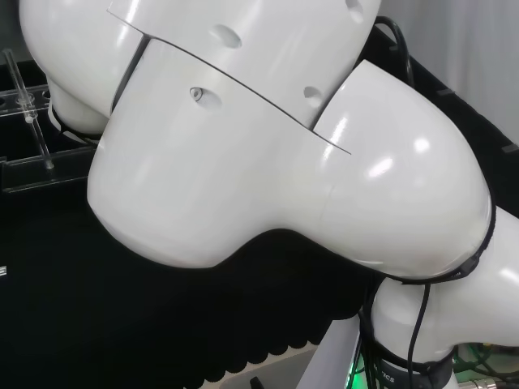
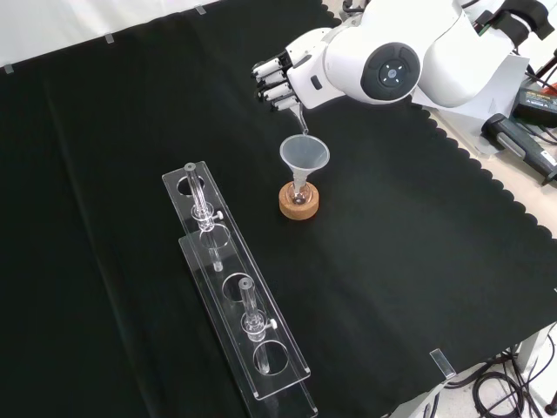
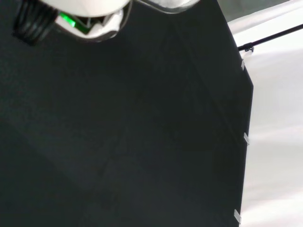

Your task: Pour all the NaCl from the weighing funnel into the round-bottom flask.

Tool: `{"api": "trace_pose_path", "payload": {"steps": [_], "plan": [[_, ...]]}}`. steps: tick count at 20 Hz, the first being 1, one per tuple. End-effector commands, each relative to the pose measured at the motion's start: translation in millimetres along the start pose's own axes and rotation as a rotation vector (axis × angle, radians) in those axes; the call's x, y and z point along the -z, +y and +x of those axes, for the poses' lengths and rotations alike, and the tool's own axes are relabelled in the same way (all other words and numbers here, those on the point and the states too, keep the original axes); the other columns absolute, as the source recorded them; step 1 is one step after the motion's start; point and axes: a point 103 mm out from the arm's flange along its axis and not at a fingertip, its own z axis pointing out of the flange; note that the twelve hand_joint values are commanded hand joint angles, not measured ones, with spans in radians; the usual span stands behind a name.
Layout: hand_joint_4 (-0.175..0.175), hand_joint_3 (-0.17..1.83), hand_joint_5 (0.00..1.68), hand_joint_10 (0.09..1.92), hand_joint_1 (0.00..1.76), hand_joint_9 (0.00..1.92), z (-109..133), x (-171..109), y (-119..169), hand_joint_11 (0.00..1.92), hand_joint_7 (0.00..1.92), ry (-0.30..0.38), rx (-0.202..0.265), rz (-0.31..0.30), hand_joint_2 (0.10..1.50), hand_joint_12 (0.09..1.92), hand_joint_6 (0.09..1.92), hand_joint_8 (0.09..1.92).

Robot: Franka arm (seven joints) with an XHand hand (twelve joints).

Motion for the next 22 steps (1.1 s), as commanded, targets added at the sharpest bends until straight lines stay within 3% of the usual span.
{"api": "trace_pose_path", "payload": {"steps": [1, 22], "plan": [[0.175, 0.71, 1.25, 0.38, 1.12, 0.92, 0.5, 1.5, -0.1, 0.67, 0.64, -0.020, -0.002, -0.001, 0.63, 1.20, 0.73, 0.59], [0.175, 0.71, 1.25, 0.37, 1.12, 0.92, 7.9, 10.5, 1.8, 0.67, 0.64, -0.108, -0.008, -0.006, 0.63, 1.19, 0.73, 0.60]]}}
